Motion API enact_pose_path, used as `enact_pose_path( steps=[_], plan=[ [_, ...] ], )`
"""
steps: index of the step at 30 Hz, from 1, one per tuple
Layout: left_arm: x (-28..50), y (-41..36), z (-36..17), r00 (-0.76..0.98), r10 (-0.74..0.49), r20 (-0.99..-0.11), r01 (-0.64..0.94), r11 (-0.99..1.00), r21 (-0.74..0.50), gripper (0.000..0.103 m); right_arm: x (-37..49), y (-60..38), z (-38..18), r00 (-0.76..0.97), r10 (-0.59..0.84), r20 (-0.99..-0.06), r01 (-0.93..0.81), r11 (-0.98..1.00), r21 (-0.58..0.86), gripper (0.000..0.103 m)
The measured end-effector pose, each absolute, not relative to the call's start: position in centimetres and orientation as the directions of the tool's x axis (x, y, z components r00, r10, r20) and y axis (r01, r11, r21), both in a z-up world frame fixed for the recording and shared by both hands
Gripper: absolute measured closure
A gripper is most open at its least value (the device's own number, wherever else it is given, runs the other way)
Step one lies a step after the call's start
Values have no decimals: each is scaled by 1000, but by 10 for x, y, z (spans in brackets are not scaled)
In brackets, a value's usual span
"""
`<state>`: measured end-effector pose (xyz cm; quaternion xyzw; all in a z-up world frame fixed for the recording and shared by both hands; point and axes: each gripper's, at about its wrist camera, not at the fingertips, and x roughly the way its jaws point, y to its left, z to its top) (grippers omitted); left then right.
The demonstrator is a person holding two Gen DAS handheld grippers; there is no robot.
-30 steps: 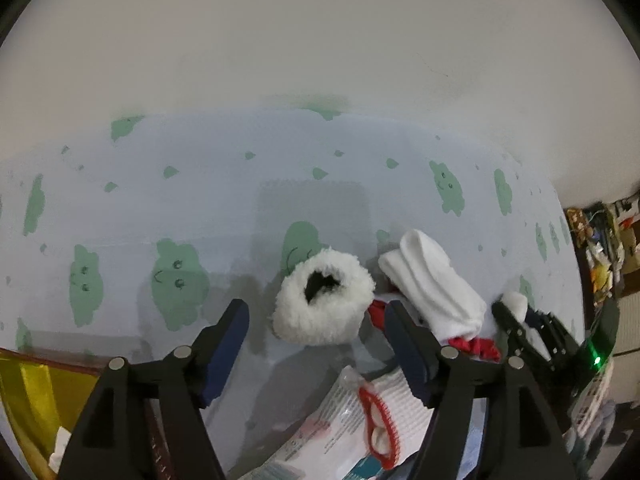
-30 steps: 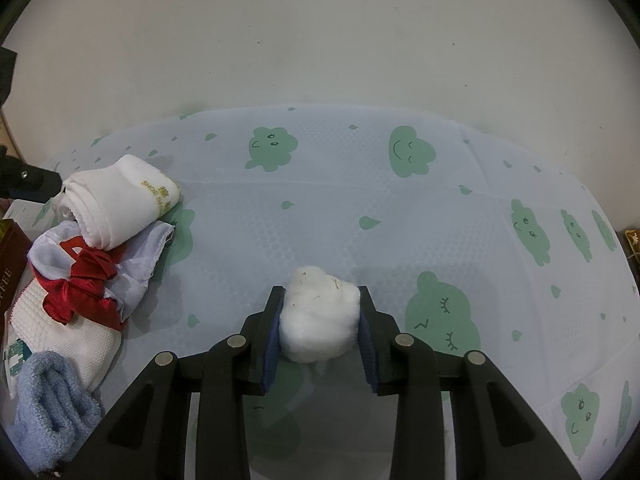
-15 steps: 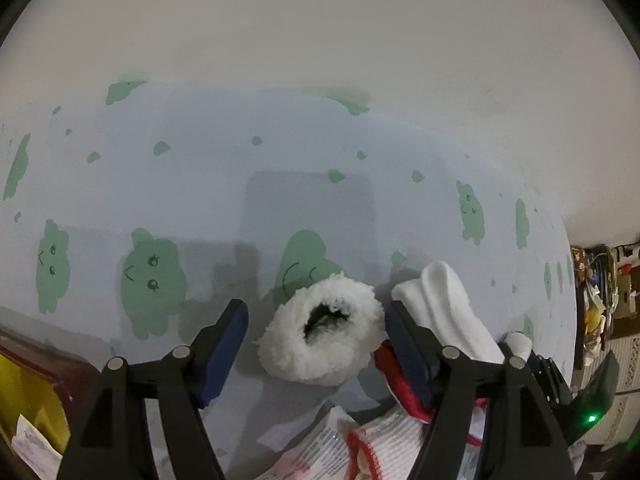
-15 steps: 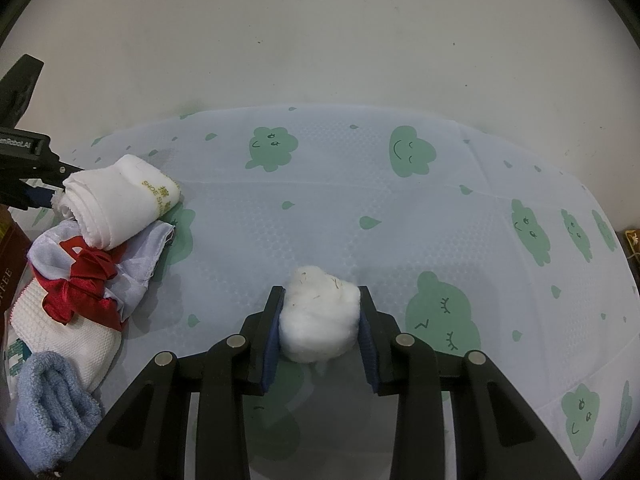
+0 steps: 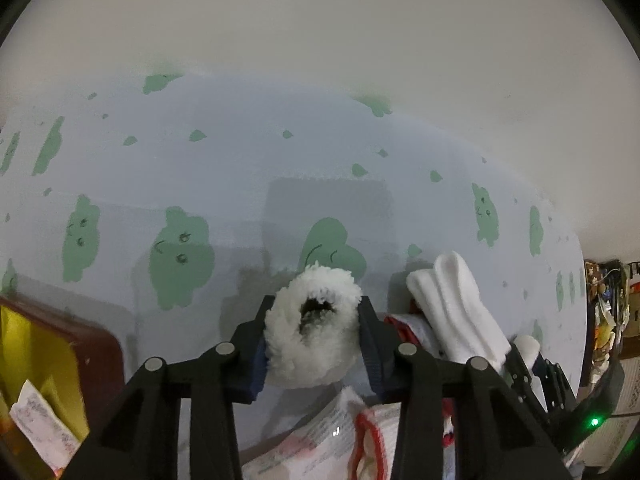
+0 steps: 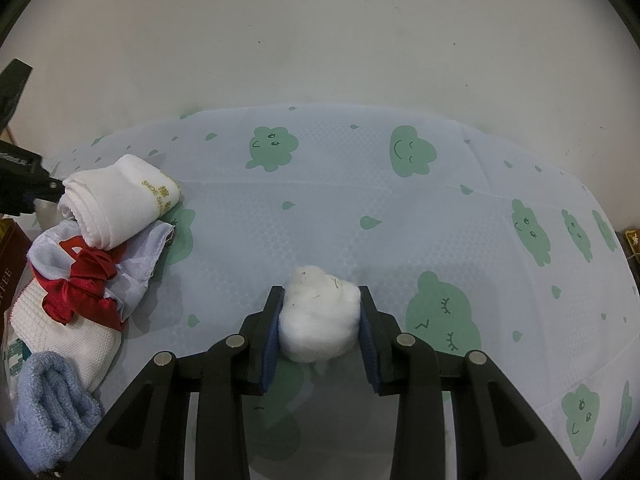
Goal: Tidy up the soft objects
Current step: 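Grasp the white fluffy slipper with the left tool while the right tool holds the cotton ball, then carry the white fluffy slipper into the gold tin and open the left tool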
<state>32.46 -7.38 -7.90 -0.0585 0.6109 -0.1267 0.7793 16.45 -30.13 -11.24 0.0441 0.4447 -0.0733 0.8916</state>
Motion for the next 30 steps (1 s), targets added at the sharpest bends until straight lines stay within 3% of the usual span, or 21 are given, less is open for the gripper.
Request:
enact_pose_path(
  steps=[14,30],
  plan=[
    [287,-47,-39,245,-262,-934,131,963,-236,64,165,-301,-113,594,-91,-800,169,985,14,70],
    [255,43,26,378,-134,-916,66,991,-118,64,165,-301,-113,593,-91,-800,168,986,13,70]
  ],
)
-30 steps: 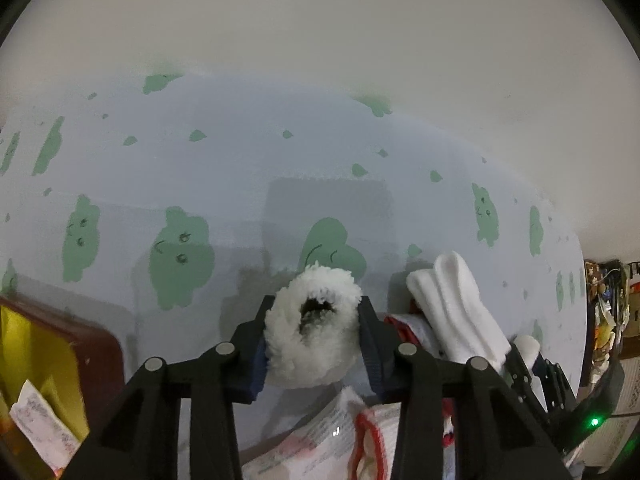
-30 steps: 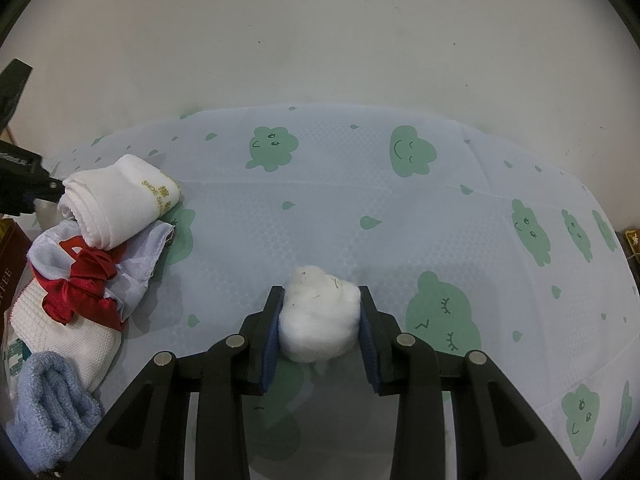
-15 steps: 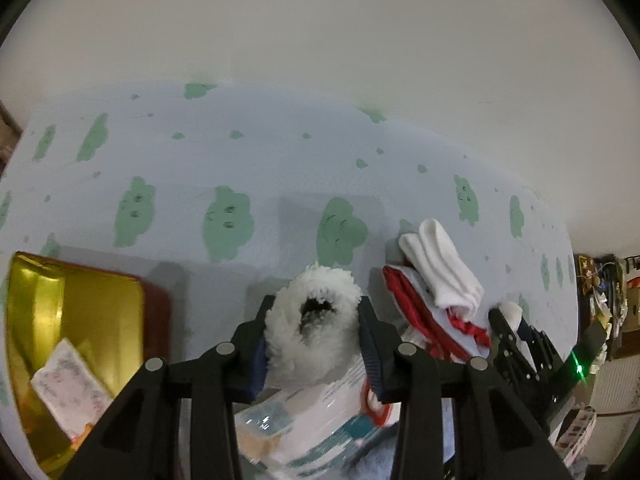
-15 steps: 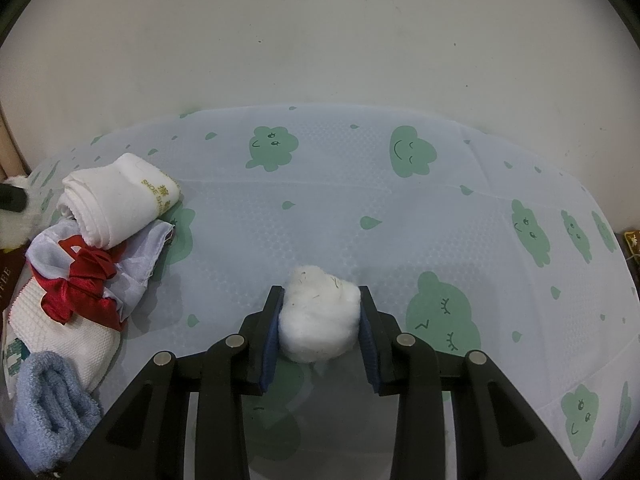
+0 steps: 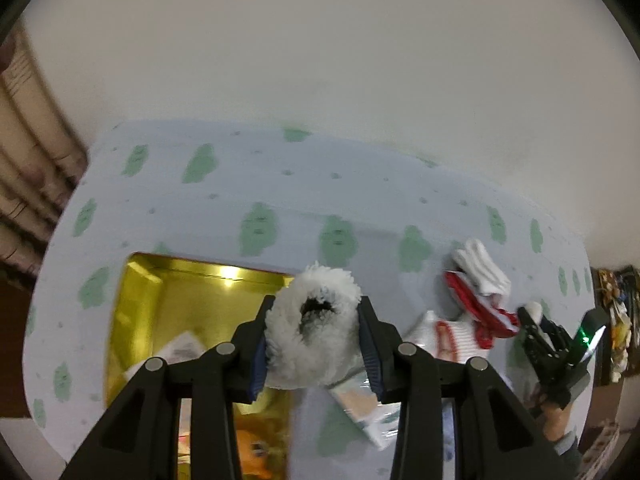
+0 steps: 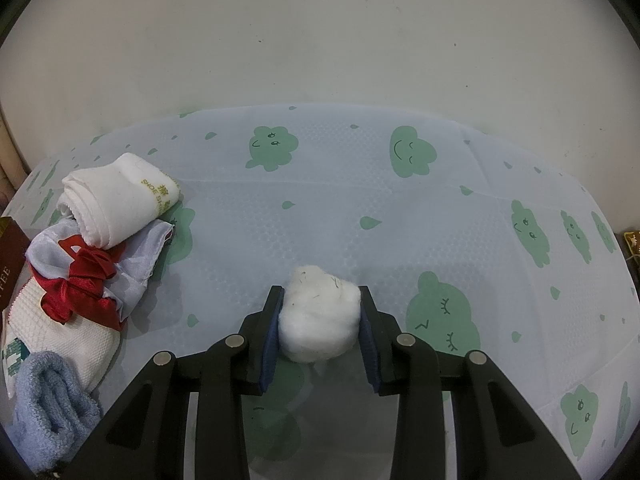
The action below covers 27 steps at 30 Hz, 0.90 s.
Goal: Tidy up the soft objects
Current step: 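Carry the white fluffy slipper into the gold tin and open the left tool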
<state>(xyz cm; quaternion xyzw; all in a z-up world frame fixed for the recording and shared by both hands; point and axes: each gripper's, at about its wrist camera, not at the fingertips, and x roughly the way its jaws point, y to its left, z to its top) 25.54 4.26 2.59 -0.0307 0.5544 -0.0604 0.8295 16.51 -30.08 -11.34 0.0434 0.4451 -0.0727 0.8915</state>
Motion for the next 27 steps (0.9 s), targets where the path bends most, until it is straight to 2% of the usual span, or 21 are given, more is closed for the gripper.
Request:
enact_pose_path(
  steps=[8,27],
  plan=[
    [256,111,10,379,-74,-922,-38,995,-96,64,165,-301,-114,593,-93,-800,168,986,10,70],
    [262,164,-58,285,-17,-958,-128,990,-55,64,165,-301,-114,593,-92,-800,167,986,10,70]
  ],
)
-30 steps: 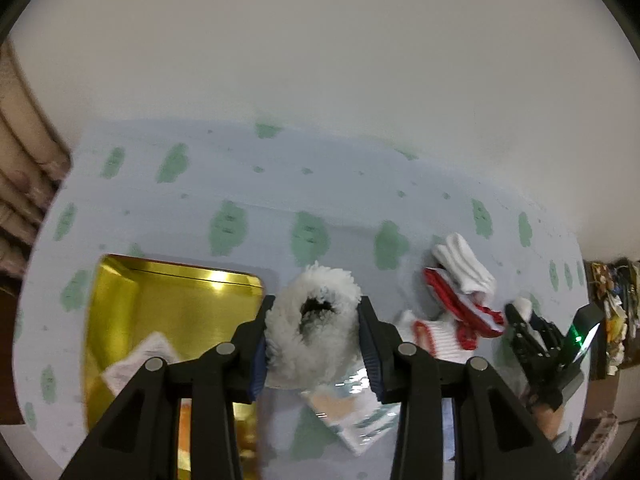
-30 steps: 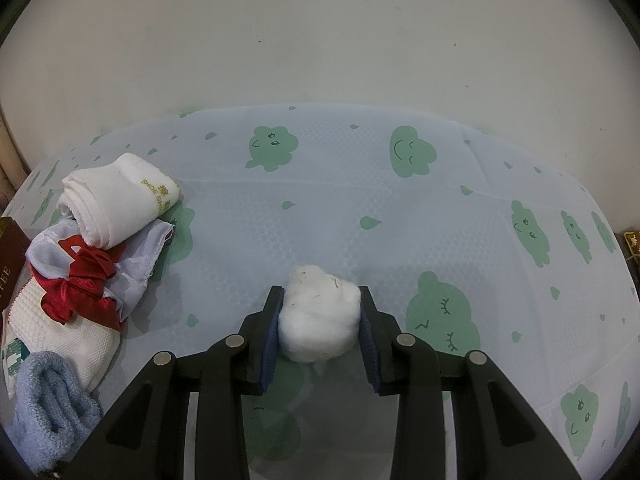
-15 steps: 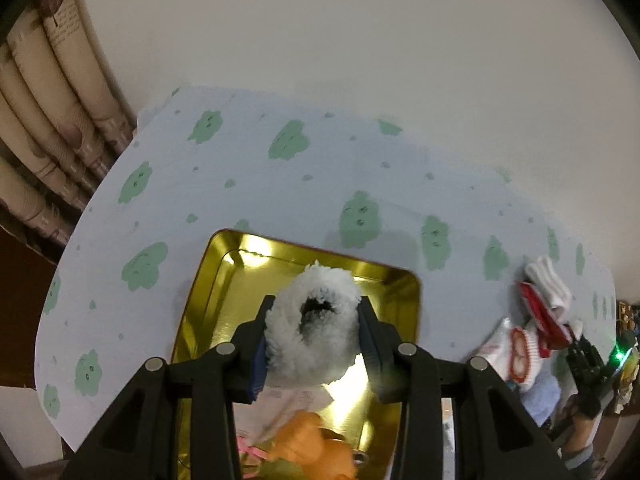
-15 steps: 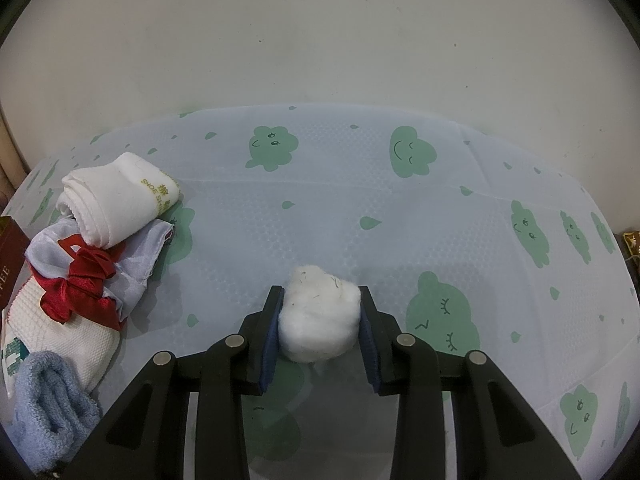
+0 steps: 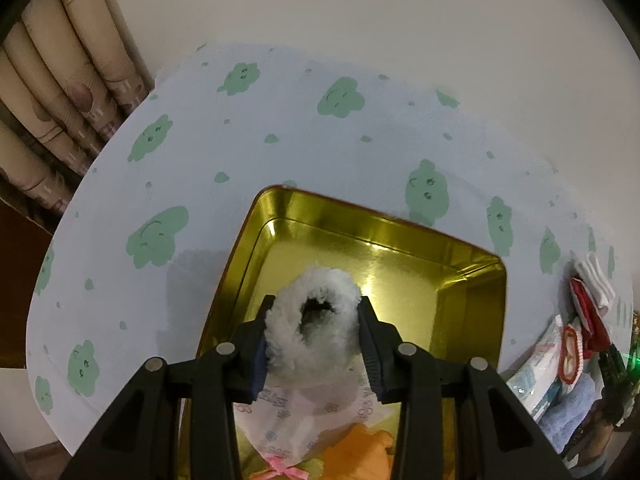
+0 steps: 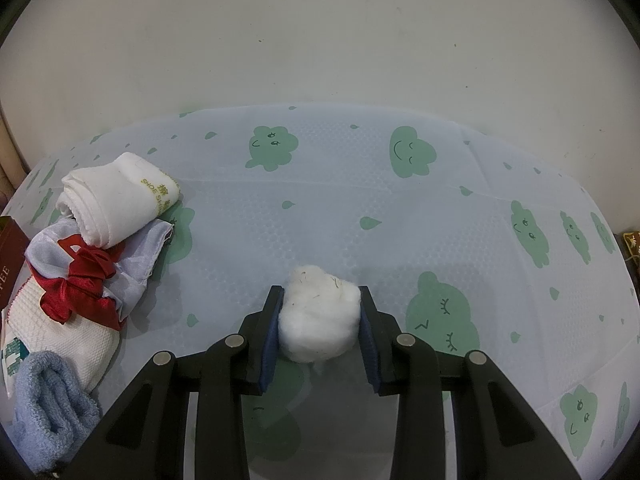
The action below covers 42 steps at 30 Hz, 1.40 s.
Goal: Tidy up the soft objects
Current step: 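Carry the white fluffy slipper into the gold tin and open the left tool, then carry the white cotton ball into the gold tin and open the right tool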
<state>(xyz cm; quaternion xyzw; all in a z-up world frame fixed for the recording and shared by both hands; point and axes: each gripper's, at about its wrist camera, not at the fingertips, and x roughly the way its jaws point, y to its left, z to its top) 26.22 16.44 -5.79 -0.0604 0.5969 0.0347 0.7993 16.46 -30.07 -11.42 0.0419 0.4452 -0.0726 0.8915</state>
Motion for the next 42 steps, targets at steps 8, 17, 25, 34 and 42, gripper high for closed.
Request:
enact_pose_path(
  steps=[8,17,25,34,42],
  plan=[
    [263,170,-61,288,-20,-958,-139,988,-63,60,165,-301,-114,593,-93,-800,166,986,9,70],
    [258,171,-54,289,-53,-956,-112,990,-89,54,165,-301,-114,593,-92,-800,166,986,9,70],
    [231,168,-24,395,-9,-919,-89,995,-48,54,165,-301,-114,593,-93,-800,165,986,8,70],
    [159,158,-6,516,113,-849,-76,993,86,54,165,-303,-115,592,-95,-800,164,986,4,70],
    [115,171,-15,547,147,-824,-117,988,99,54,165,-302,-115,591,-97,-801,164,986,2,71]
  ],
)
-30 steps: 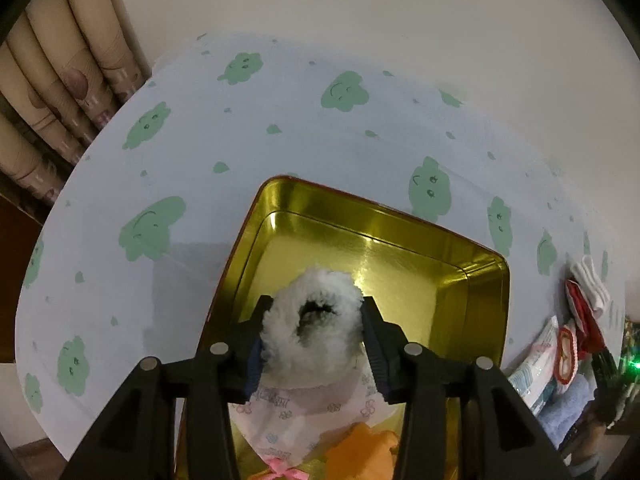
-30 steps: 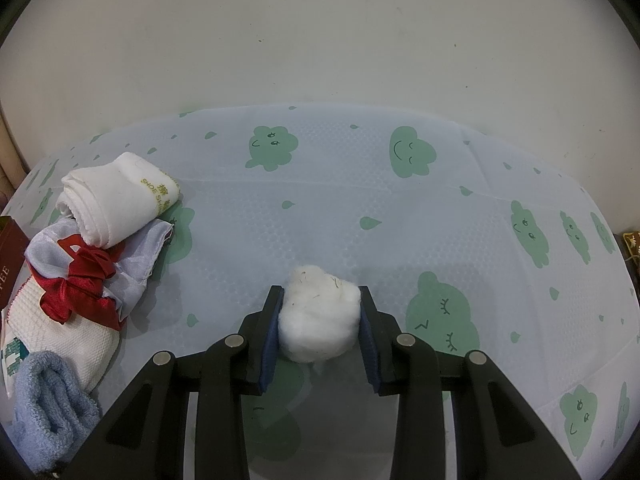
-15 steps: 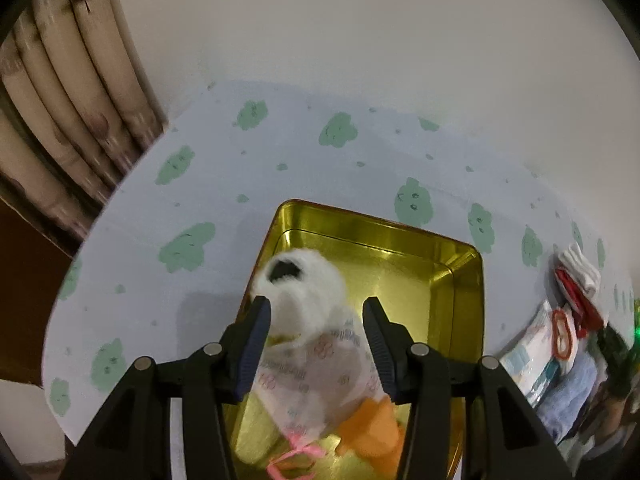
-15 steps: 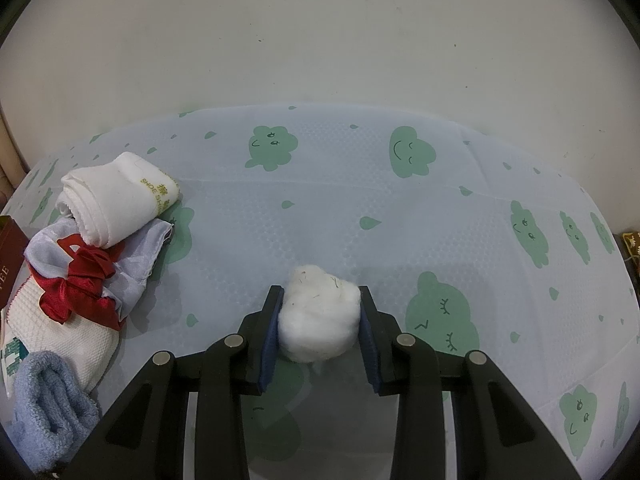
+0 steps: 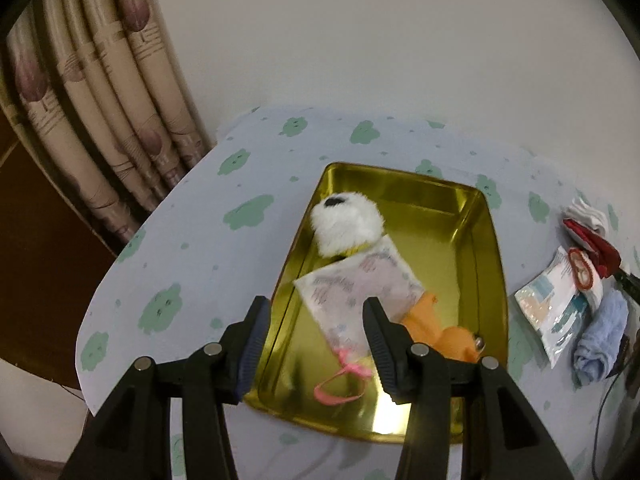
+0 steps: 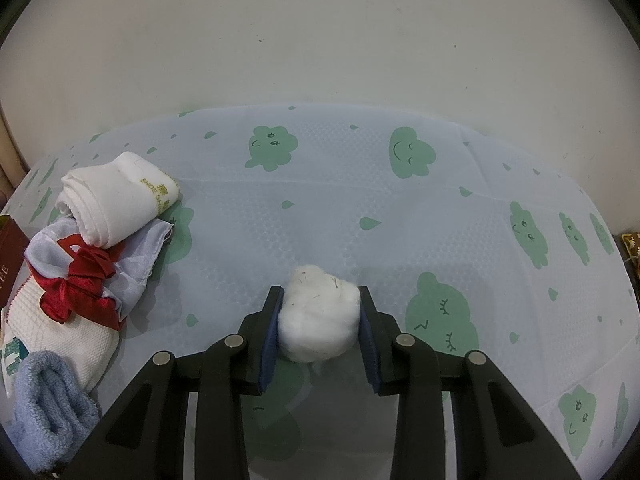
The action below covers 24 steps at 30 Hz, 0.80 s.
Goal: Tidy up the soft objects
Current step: 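Carry the white cotton ball into the gold tin and open the right tool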
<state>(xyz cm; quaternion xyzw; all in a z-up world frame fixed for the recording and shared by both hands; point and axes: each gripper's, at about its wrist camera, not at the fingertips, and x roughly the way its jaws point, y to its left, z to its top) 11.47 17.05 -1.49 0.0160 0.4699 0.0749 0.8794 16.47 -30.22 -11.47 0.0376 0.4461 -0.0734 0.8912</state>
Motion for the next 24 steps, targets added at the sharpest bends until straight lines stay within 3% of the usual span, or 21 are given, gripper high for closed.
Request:
enact_pose_path(
  steps=[6,13,24],
  plan=[
    [97,174,-24,570,201,-797,-134,979,151,54,159,-301,-112,589,-107,-801,166,986,-10,76],
    [91,182,-22,597,178,-783,-151,983,108,54,148,-299,-100,582,-130,-803,177,984,-31,76],
    [75,209,-12,630,240,-738,-226,967,122,54,138,-236,-30,662,-47,-748,73,997,1,76]
  ],
)
